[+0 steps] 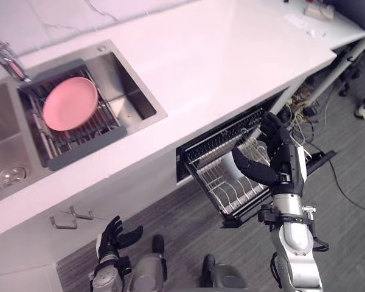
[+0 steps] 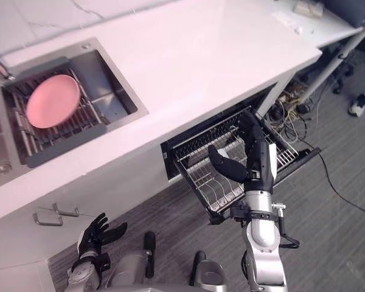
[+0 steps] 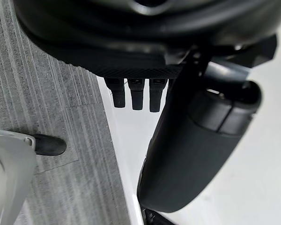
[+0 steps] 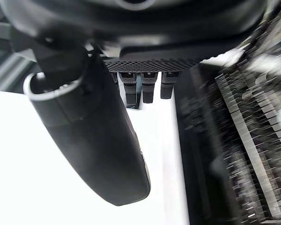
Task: Walk over to the sink, pick up the cup, carry it to the dishwasher, place the cup inside the dishwasher, then close the dishwasher door
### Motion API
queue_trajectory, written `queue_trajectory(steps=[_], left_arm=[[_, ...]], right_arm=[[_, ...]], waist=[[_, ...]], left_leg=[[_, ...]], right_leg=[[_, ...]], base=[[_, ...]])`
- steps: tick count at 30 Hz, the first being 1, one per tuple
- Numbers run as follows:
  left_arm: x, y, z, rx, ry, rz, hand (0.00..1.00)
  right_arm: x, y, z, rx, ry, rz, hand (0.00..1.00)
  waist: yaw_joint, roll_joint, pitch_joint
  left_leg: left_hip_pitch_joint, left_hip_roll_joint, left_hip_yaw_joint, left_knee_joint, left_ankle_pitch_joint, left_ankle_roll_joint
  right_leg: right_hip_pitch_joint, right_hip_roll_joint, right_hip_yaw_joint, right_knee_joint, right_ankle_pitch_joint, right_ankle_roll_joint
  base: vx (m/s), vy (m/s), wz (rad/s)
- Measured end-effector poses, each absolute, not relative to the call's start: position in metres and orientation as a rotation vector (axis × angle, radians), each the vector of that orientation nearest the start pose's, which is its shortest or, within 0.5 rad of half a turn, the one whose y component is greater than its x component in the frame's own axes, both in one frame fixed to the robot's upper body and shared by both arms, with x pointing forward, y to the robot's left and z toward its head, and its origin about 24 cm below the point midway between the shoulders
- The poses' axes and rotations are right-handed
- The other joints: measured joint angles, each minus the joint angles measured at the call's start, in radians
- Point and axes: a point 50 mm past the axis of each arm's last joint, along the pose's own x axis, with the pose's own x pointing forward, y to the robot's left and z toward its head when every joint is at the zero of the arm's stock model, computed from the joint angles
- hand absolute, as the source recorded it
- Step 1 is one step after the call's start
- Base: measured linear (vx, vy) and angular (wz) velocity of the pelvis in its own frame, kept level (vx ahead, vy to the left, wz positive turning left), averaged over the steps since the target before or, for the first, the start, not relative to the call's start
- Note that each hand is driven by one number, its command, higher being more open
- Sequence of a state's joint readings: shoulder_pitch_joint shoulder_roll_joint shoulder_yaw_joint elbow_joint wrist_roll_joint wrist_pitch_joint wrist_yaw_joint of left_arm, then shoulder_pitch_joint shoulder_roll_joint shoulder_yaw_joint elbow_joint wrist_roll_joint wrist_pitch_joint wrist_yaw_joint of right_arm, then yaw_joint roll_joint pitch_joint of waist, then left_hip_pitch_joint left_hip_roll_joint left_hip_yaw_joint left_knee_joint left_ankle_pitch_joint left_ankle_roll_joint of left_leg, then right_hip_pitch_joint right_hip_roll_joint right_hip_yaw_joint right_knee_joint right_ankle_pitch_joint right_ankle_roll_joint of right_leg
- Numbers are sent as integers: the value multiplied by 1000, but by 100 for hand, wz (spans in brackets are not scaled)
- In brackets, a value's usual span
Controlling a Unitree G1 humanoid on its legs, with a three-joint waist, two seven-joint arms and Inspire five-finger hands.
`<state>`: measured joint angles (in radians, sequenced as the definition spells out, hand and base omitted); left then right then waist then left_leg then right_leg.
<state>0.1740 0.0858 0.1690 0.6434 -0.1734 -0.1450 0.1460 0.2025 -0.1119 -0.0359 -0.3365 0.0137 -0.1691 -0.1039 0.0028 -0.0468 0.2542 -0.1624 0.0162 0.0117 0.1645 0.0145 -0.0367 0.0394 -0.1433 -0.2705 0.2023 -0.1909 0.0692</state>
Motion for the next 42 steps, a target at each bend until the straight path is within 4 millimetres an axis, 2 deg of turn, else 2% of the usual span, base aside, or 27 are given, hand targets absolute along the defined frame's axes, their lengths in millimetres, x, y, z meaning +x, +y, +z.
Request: queue_trajectory(steps=[1,2,3,4,5,6,7,9,10,11,12,13,14,15,18,19,20,21,22,23,25,29,34,39,42], left_arm=[[141,228,-108,-55,640,447,90],[142,228,-108,-47,640,442,90],[143,228,-108,-47,640,441,90],[144,227,-110,-46,647,438,90],[142,226,-112,-47,663,439,90],[133,227,-116,-34,691,443,90],[131,227,-117,-29,698,443,90],[116,228,-123,-22,748,451,90],[110,228,-126,-18,767,453,90],[101,229,-128,-5,792,452,90],[94,231,-130,5,812,453,90],[93,232,-130,9,816,451,90],[94,234,-129,25,813,436,90],[98,237,-127,32,801,424,90],[102,241,-124,46,783,417,90],[107,243,-121,51,766,412,90],[111,246,-119,61,749,403,90],[112,247,-118,68,744,395,90],[115,243,-119,70,744,371,90],[117,239,-118,81,732,348,90],[119,237,-117,77,725,344,90],[119,232,-119,60,729,322,90],[120,224,-120,74,734,271,90],[120,218,-121,80,739,236,90],[118,216,-124,79,755,223,90]], right_arm=[[208,-189,95,-122,-317,-153,90],[208,-194,96,-140,-319,-165,90],[207,-198,98,-153,-325,-171,90],[208,-203,100,-183,-332,-180,90],[209,-210,104,-222,-344,-187,90],[213,-212,111,-265,-370,-187,90],[214,-212,112,-274,-375,-185,90],[223,-208,122,-290,-424,-173,90],[229,-205,127,-298,-447,-167,90],[236,-204,129,-316,-457,-162,90],[243,-203,128,-340,-450,-151,90],[245,-203,128,-363,-448,-143,90],[250,-203,127,-409,-437,-121,90],[257,-202,125,-455,-421,-95,90],[267,-199,127,-492,-421,-62,90],[268,-200,130,-515,-433,-60,90],[269,-203,135,-543,-446,-57,90],[270,-205,137,-558,-452,-57,90],[270,-210,140,-590,-452,-59,90],[272,-211,144,-610,-461,-53,90],[275,-210,148,-628,-476,-47,90],[281,-211,145,-693,-445,4,90],[291,-202,144,-728,-428,77,90],[295,-197,131,-775,-376,140,90],[297,-197,113,-815,-305,171,90]], waist=[[-7,7,-4],[-13,13,-11],[-17,15,-14],[-21,21,-18],[-20,40,-28],[-16,54,-32],[-14,54,-32],[6,49,-32],[7,42,-28],[10,41,-27],[7,29,-34],[-2,26,-35],[-17,23,-35],[-16,23,-35],[-18,23,-35],[-21,23,-36],[-23,11,-43],[-26,1,-50],[-37,17,-62],[-28,30,-75],[-20,39,-81],[-19,40,-82],[-17,42,-85],[1,44,-86],[1,45,-88]], left_leg=[[-11,-2,7,-13,-5,6],[-23,5,55,-27,-28,25],[-31,19,102,-28,-30,25],[-40,45,182,-13,-29,27],[-63,92,286,31,-35,28],[-83,108,320,65,-20,43],[-82,103,318,70,-22,44],[-84,62,320,119,-68,64],[-83,42,320,155,-95,77],[-85,29,313,216,-141,91],[-77,8,303,247,-185,111],[-75,-6,291,252,-192,119],[-68,-25,265,250,-200,129],[-51,-29,249,241,-205,130],[-7,-34,215,203,-204,128],[10,-35,196,189,-194,112],[15,-49,179,193,-195,105],[13,-61,167,204,-197,106],[9,-56,148,214,-199,105],[1,-43,138,207,-201,101],[-2,-27,133,190,-187,90],[33,-12,122,152,-173,83],[45,-16,112,129,-172,83],[58,-23,98,119,-172,83],[58,-28,80,103,-155,79]], right_leg=[[13,-4,-47,7,-10,1],[22,-13,-105,7,-12,1],[28,-18,-136,3,-12,1],[36,-30,-175,-2,-11,3],[38,-33,-213,0,-13,5],[42,-47,-239,25,-29,25],[42,-54,-239,33,-35,30],[39,-112,-241,98,-85,31],[35,-146,-240,142,-114,23],[36,-176,-227,213,-159,-15],[17,-199,-162,310,-173,-71],[-16,-210,-99,381,-157,-87],[-93,-203,36,509,-128,-81],[-136,-162,133,529,-147,-48],[-209,-74,254,474,-158,-32],[-230,-27,305,403,-148,-16],[-236,-4,336,291,-96,5],[-240,-3,351,265,-20,32],[-222,-4,328,254,-24,48],[-212,10,322,214,-16,39],[-193,28,313,155,9,30],[-116,44,296,43,55,25],[-77,44,290,-30,87,22],[-50,39,286,-59,96,23],[-41,37,265,-74,109,27]], base=[[-109,-6,117],[-104,3,130],[-71,23,131],[-27,60,118],[-4,111,123],[11,119,81],[36,150,45],[40,171,19],[55,210,19],[94,219,21],[107,161,32],[168,162,60],[186,133,66],[156,104,53],[159,5,36],[164,-46,57],[167,-62,64],[195,-105,80],[213,-107,51],[231,-108,33],[209,-81,-6],[168,-43,2],[93,18,7],[22,10,9],[-31,-1,19]])
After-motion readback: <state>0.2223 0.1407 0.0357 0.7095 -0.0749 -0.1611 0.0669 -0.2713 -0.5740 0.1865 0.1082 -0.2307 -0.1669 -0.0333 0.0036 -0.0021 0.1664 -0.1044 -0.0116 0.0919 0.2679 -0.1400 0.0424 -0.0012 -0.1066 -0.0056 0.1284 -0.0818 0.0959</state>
